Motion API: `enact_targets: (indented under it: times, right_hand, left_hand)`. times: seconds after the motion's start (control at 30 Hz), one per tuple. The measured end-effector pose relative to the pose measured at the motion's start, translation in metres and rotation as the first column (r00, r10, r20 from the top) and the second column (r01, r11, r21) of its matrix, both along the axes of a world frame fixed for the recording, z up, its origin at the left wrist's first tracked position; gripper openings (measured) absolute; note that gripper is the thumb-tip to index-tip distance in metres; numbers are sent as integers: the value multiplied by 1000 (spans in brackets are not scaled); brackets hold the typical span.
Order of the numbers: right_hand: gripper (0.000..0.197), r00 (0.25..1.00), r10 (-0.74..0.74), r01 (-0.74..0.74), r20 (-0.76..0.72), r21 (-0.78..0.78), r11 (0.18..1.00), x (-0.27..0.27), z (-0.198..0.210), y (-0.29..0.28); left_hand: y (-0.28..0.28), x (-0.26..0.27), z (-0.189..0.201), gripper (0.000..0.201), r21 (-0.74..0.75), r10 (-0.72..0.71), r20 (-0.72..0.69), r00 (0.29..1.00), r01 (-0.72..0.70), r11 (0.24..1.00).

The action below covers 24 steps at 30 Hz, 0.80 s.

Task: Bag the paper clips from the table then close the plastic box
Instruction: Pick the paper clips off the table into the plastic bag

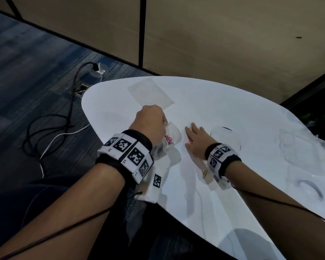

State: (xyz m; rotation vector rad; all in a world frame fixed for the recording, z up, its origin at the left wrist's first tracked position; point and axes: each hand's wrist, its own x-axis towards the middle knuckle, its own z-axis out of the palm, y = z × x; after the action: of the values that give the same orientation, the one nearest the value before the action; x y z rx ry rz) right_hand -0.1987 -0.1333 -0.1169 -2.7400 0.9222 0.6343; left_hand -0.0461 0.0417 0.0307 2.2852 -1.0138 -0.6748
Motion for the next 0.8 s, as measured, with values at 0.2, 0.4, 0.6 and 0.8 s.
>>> enact_targets:
  times: [0.2,0.4,0.6,0.8]
  right_hand:
    - [24,985,71,-37,159,-206,978,-13,-7,23]
    - [20,950,-114,149,289,-102,983,-9,17,7]
    - [19,427,-829,567,362,607,557,-24,41,-17]
    - [12,87,-991,34,104,994,108,-16,104,14]
  left_hand:
    - [3,-2,1,22,5,2,-15,1000,-2,1000]
    - [2,-2,0,20,14,-15,-1,1000,15,1000]
    - [-2,-3,1,21,26,-39,10,999,39,999]
    - [-5,-6,-1,20,20,-33,14,999,33,999]
